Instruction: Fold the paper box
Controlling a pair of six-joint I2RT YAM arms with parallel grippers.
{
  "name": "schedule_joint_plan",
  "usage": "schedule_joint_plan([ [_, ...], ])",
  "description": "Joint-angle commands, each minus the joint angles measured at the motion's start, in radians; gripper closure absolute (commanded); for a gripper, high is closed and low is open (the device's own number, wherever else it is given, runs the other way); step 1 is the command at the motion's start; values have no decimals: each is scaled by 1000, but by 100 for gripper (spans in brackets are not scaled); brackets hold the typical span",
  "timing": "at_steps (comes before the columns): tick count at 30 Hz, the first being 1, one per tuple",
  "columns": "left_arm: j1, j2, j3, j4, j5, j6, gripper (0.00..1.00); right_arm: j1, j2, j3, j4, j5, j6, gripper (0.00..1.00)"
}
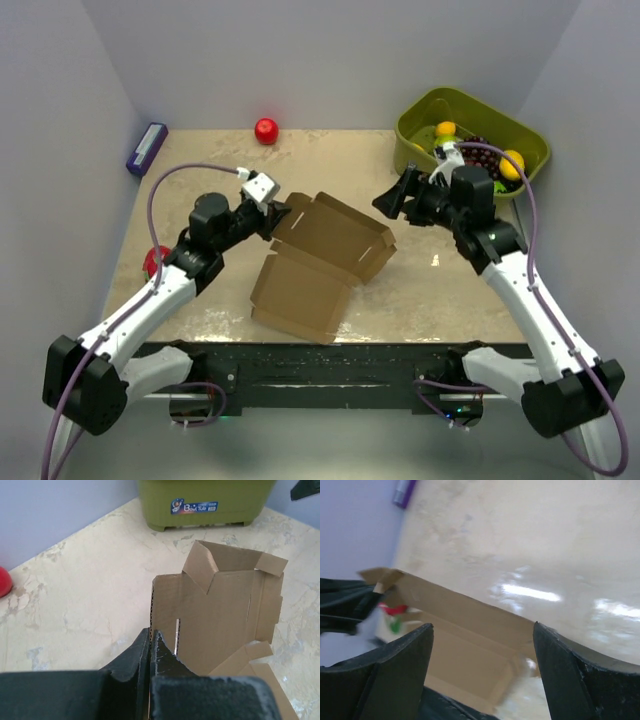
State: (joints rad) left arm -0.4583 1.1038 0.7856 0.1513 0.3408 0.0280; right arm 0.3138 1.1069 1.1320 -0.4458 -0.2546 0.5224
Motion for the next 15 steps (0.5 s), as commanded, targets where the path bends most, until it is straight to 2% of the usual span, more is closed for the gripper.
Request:
schedule_joint_plan([
  [1, 1, -136, -112, 181, -75, -56, 100, 11, -111, -269, 427, -188, 512, 18],
  [2, 0, -145, -123, 188, -75, -54, 100, 11, -120, -305, 525, -199, 552, 19],
  [3, 0, -156, -131, 189, -72, -53, 100, 16, -130, -331, 542, -192, 565, 19],
  [4, 0, -156, -131, 185, -69, -51, 100, 16, -137, -321, 536, -174, 492, 19],
  [6, 0, -150, -125, 176, -28, -48, 100, 15, -136, -240, 382, -112, 354, 18],
  [7, 0, -148, -121, 166, -11, -46, 100, 16, -134, -216, 293, -60, 215, 18],
  [10, 0, -147, -105, 134, 56, -37, 100, 15, -159, -198, 233, -3, -14, 16],
  [12, 0, -144, -102, 122, 95, -34, 100, 15, -185, -227, 240, -5, -77, 15],
  [15, 0, -144, -92, 67, 69, -33, 100, 16, -229, -256, 259, -44, -160, 13],
])
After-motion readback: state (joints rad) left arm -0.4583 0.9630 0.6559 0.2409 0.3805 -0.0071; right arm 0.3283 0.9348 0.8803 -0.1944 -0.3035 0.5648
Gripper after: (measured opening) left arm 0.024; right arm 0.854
